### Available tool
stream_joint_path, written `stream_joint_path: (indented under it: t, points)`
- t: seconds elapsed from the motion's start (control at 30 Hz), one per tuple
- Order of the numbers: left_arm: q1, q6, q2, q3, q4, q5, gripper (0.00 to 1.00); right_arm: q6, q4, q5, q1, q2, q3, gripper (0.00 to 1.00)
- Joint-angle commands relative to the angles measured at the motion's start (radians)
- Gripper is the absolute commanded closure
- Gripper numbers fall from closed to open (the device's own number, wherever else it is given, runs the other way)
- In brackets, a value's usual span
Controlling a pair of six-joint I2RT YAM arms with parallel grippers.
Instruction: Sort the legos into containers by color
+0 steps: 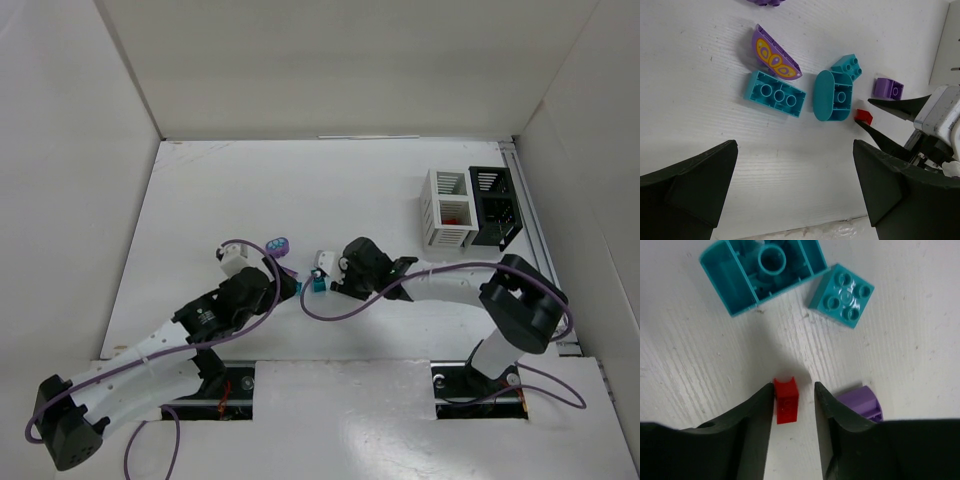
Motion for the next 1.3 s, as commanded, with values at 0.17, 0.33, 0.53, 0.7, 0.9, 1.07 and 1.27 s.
stream_joint_path:
  t: [0.17, 0.33, 0.53, 0.7, 0.9, 1.07, 1.27]
  points:
    - [0.005, 0.012, 0.034, 0.022, 0.007, -0.003, 0.01, 0.022, -0.048, 0.011, -0.012, -0.066, -0.047, 0.69]
    - [0.005, 0.023, 0.066, 0.040, 0.016, -0.012, 0.01, 0.040, -0.057, 0.002, -0.027, -0.224, -0.038, 0.72]
    - [0.005, 0.032, 0.123, 0.072, 0.025, -0.032, 0.01, 0.028, -0.117, -0.090, -0.179, -0.440, -0.009, 0.74]
    - [0.080, 0.113, 0.163, 0.092, 0.098, 0.006, 0.01, 0.008, -0.233, -0.024, -0.352, -0.583, 0.060, 0.74]
    - [0.267, 0.243, 0.243, 0.112, 0.191, 0.158, 0.01, 0.052, -0.341, 0.141, -0.587, -0.605, 0.158, 0.72]
    - [0.299, 0.285, 0.322, 0.131, 0.221, 0.183, 0.01, 0.065, -0.332, 0.163, -0.673, -0.515, 0.209, 0.71]
    - [0.299, 0.294, 0.333, 0.131, 0.249, 0.203, 0.01, 0.065, -0.306, 0.178, -0.707, -0.395, 0.260, 0.52]
